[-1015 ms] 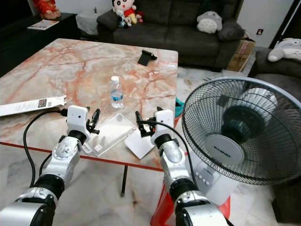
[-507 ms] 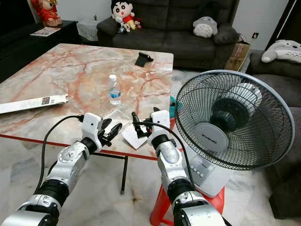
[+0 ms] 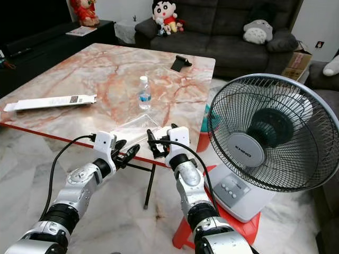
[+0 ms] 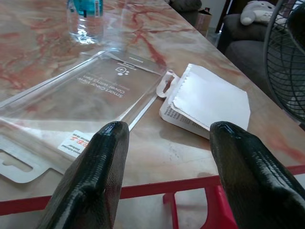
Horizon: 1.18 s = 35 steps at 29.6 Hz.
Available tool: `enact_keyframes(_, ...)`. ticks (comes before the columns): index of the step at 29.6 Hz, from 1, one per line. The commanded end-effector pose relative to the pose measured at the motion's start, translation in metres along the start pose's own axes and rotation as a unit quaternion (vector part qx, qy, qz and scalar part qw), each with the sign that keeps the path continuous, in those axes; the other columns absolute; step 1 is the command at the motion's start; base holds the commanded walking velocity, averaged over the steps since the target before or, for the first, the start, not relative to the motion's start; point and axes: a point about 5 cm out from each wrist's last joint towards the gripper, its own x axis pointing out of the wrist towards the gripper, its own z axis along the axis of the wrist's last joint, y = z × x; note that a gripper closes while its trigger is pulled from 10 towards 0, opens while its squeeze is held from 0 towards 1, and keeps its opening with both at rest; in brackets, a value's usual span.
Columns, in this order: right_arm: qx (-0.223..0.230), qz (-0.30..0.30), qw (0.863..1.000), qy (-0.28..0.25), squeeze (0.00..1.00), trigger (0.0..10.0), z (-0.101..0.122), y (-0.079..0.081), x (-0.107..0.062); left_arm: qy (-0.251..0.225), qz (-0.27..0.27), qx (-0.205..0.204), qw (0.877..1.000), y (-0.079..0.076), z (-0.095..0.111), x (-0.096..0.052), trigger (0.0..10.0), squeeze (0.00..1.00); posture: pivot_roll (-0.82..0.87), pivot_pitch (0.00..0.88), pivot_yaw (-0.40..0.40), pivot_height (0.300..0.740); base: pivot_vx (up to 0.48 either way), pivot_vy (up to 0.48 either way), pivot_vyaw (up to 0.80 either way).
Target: Picking trash to rubbish bin
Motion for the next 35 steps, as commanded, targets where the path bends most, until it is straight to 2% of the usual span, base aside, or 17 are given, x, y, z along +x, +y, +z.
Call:
enact_keyframes(1,-0.005,0.003,1.0,0.002,0.0,10.0,0.001,0.001,0.002,-0.003,0.003,-0.009,1.0,0.0,0.005,0.004,10.0,0.0,0.05,0.007,-0.026,0.74,0.0,0.0,0.0)
enact_keyframes(5,-0.008,0.004,1.0,0.005,0.0,10.0,0.0,0.002,0.001,-0.01,0.009,-0.038,0.999,0.002,0.01,0.01,10.0,0.0,0.05,0.007,-0.026,0.74,0.0,0.0,0.0)
enact_keyframes(14,-0.016,0.002,1.0,0.011,0.0,10.0,-0.003,0.002,-0.001,-0.011,0.014,-0.062,0.998,0.003,0.016,0.018,10.0,0.0,0.04,0.017,-0.023,0.74,0.0,0.0,0.0)
enact_keyframes(16,-0.018,-0.001,1.0,0.014,0.0,10.0,-0.006,0.001,-0.004,-0.013,0.014,-0.083,0.996,0.002,0.018,0.021,10.0,0.0,0.03,0.027,-0.019,0.74,0.0,0.0,0.0)
enact_keyframes(23,-0.02,-0.009,1.0,0.014,0.0,10.0,-0.012,0.002,-0.01,-0.003,0.008,-0.095,0.995,-0.002,0.023,0.03,10.0,0.0,0.0,0.057,-0.007,0.74,0.0,0.0,0.0)
enact_keyframes(29,-0.021,-0.043,0.999,0.017,0.0,10.0,-0.019,-0.002,-0.019,0.012,-0.003,-0.11,0.994,-0.009,0.019,0.035,10.0,0.0,-0.01,0.09,0.008,0.74,0.0,0.0,0.0)
enact_keyframes(35,-0.041,-0.099,0.994,0.034,0.0,10.0,-0.023,-0.015,-0.025,0.012,-0.005,-0.112,0.994,-0.01,0.02,0.036,10.0,0.0,-0.01,0.114,0.01,0.74,0.0,0.0,0.0)
